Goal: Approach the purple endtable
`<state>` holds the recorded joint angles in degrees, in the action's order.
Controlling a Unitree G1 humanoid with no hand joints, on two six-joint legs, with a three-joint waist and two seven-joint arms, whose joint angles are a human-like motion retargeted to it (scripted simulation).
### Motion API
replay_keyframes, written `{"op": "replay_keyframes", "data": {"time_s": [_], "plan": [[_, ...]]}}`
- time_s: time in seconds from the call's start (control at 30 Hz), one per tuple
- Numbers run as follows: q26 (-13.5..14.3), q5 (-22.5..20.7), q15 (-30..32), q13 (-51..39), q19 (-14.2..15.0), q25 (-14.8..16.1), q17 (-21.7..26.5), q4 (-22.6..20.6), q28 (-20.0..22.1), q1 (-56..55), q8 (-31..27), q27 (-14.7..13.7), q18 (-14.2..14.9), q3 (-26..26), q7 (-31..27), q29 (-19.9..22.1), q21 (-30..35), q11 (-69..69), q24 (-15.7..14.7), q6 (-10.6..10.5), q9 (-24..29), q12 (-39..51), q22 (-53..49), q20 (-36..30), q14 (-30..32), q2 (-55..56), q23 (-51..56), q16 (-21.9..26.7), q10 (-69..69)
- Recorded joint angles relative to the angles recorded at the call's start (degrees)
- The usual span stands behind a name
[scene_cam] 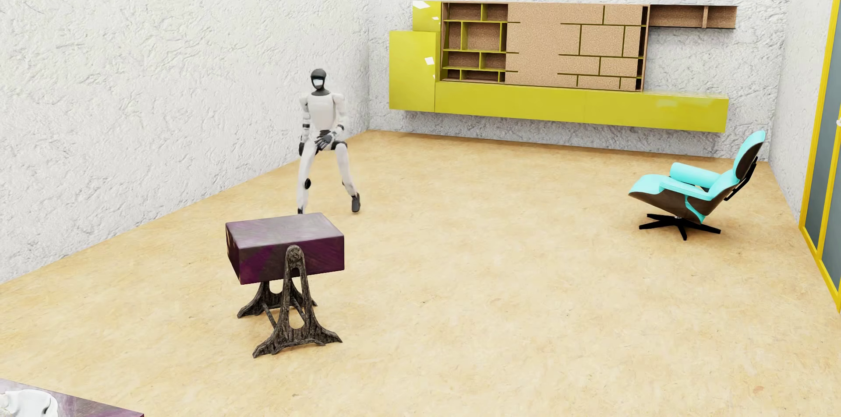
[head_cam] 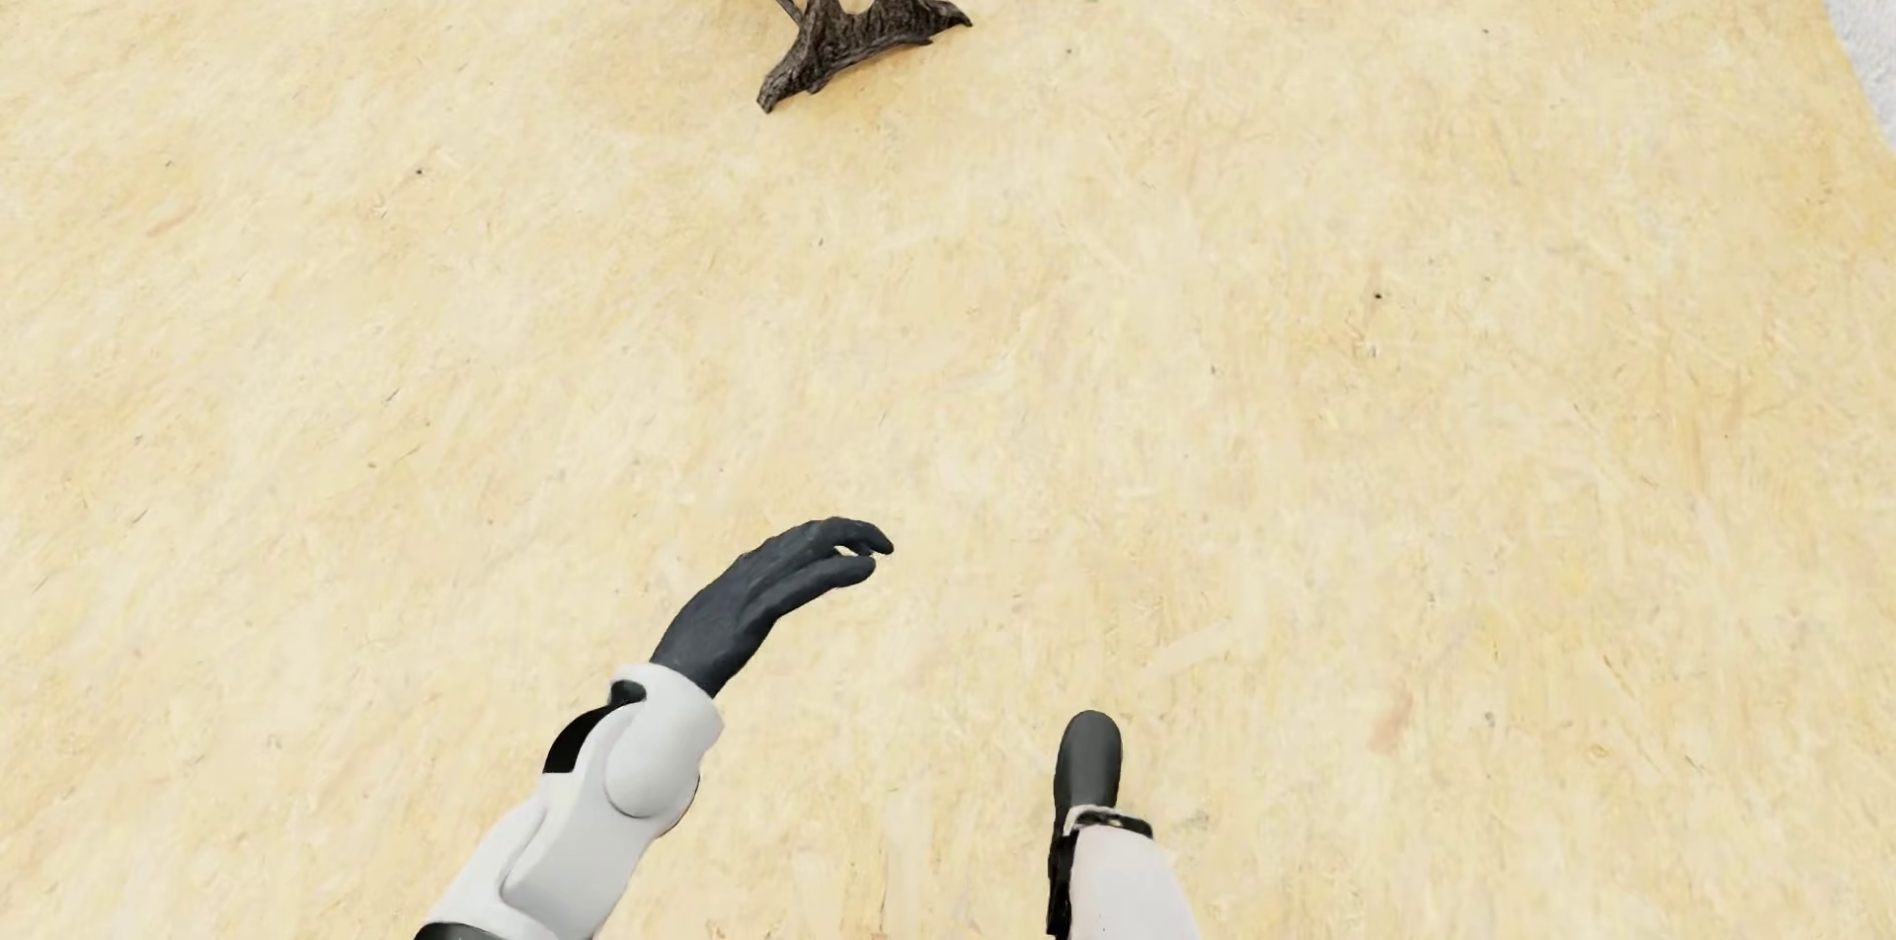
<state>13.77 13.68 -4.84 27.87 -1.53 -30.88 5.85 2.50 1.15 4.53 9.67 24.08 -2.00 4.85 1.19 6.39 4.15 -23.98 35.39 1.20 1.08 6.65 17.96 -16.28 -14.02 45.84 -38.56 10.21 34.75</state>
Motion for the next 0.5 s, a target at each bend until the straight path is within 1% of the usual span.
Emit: {"op": "replay_keyframes", "data": {"time_s": [0.03, 0.07, 0.1, 0.13, 0.17, 0.2, 0.23, 0.27, 0.3, 0.33, 0.37, 0.4, 0.43, 0.47, 0.5], "plan": [[-1.5, -1.0, 3.6, 0.3, -2.0, 0.0, -1.7, 4.8, -3.8, -4.0, 1.5, 0.5, 5.8, 0.3, 1.3, -1.2, 0.3, -6.4, -0.8, -0.7, 0.3, -4.4, -4.8, -1.1, 15.8, -1.6, -1.9, 4.0, 13.5], [-4.1, -3.1, -0.6, -1.4, -2.1, -1.3, -1.5, 10.7, -5.9, -10.5, 3.0, 0.4, 4.9, -0.3, 3.2, -5.9, 3.2, -11.6, -1.0, -1.8, 0.7, -9.4, -7.9, -0.8, 22.1, -4.5, -4.3, 6.6, 27.3], [-7.6, -6.1, -5.6, -4.8, -1.4, -3.3, 0.1, 11.8, -5.2, -18.3, 3.7, -0.5, -0.1, -1.5, 2.8, -10.9, 7.1, -13.3, -0.9, -2.9, 1.1, -14.3, -7.8, 0.8, 16.2, -8.6, -6.4, 6.5, 37.2], [-12.1, -9.2, -9.4, -9.5, -0.4, -5.7, 2.2, 10.6, -2.2, -25.8, 3.6, -1.5, -1.0, -2.9, 3.6, -13.9, 11.0, -11.3, -1.1, -3.7, 1.2, -17.7, -3.5, 3.3, 11.8, -14.3, -7.9, 4.2, 40.7], [-16.8, -11.9, -12.3, -14.3, 0.3, -9.0, 4.0, 7.8, 1.7, -32.4, 2.7, -2.3, -1.2, -4.1, 5.0, -14.3, 14.8, -7.5, -1.4, -3.9, 1.0, -20.0, 3.5, 7.1, 6.4, -20.6, -8.7, 0.8, 38.1], [-21.9, -14.3, -14.6, -19.6, 0.2, -12.0, 5.8, 5.4, 5.9, -37.8, 1.3, -3.0, 0.5, -5.2, 6.2, -13.7, 19.1, -4.1, -1.8, -3.7, 0.4, -21.1, 11.5, 12.5, 2.6, -26.6, -8.2, -2.6, 31.2], [-26.0, -16.1, -16.8, -25.0, -0.7, -14.2, 7.8, 3.7, 10.2, -42.6, -0.2, -4.5, 2.6, -6.3, 7.0, -13.1, 22.3, -1.7, -3.0, -3.2, -0.2, -22.2, 17.7, 18.8, 1.9, -32.0, -6.4, -5.3, 21.7], [-27.5, -17.3, -19.4, -30.1, -1.7, -15.6, 9.3, 2.2, 13.5, -45.9, -1.4, -6.1, 4.3, -7.6, 6.4, -12.4, 24.6, -0.6, -5.5, -2.6, -0.7, -24.0, 21.3, 25.3, 2.2, -36.8, -2.9, -7.4, 9.4], [-26.4, -17.4, -21.2, -35.1, -1.6, -16.4, 10.8, 1.2, 14.6, -47.9, -3.6, -7.7, 5.6, -8.9, 4.4, -11.4, 26.4, 0.9, -8.6, -2.0, -0.9, -26.9, 22.1, 30.1, 4.9, -41.8, 2.0, -9.1, -5.5], [-24.0, -16.7, -22.2, -39.0, -0.7, -16.5, 12.0, 1.2, 13.4, -47.9, -6.3, -9.3, 6.7, -10.1, 2.5, -9.4, 27.4, 2.1, -10.2, -1.4, -0.9, -30.8, 21.6, 31.9, 6.4, -47.5, 7.9, -10.0, -20.5], [-21.8, -15.5, -21.8, -41.0, 0.6, -15.3, 13.0, 2.5, 11.5, -48.4, -8.8, -10.7, 8.4, -11.0, 5.0, -6.1, 27.2, 2.4, -8.8, -1.1, -0.5, -35.2, 21.0, 31.0, 3.9, -53.1, 14.1, -10.0, -26.4], [-20.4, -13.9, -18.1, -40.8, 0.6, -12.6, 14.0, 4.0, 9.8, -47.6, -10.2, -12.0, 6.7, -11.8, 9.5, -2.6, 26.2, -0.3, -5.3, -0.9, -0.3, -39.1, 20.8, 28.6, 3.2, -57.2, 20.1, -9.6, -24.5], [-19.7, -11.7, -8.0, -39.1, 0.7, -9.3, 15.3, 5.7, 7.5, -48.2, -11.0, -13.0, 7.5, -12.5, 12.4, -0.7, 25.5, -7.2, -1.6, -0.5, 0.1, -41.9, 21.3, 26.3, 8.0, -58.2, 25.3, -9.8, -14.4], [-19.9, -8.3, 5.1, -36.5, 7.8, -6.7, 17.1, 5.3, 4.1, -48.8, -10.7, -13.1, -1.4, -13.2, 12.7, -0.7, 24.8, -19.3, 1.2, 0.1, 0.7, -42.4, 22.8, 24.3, 13.6, -55.7, 29.4, -10.5, -4.0], [-21.3, -3.3, 15.0, -32.9, 10.9, -5.4, 17.5, 4.2, 0.0, -47.2, -8.5, -12.2, -2.9, -13.2, 13.1, -1.2, 23.2, -34.8, 3.4, 0.8, 1.4, -40.5, 25.0, 23.0, 7.8, -49.3, 32.2, -10.4, 3.5]]}}
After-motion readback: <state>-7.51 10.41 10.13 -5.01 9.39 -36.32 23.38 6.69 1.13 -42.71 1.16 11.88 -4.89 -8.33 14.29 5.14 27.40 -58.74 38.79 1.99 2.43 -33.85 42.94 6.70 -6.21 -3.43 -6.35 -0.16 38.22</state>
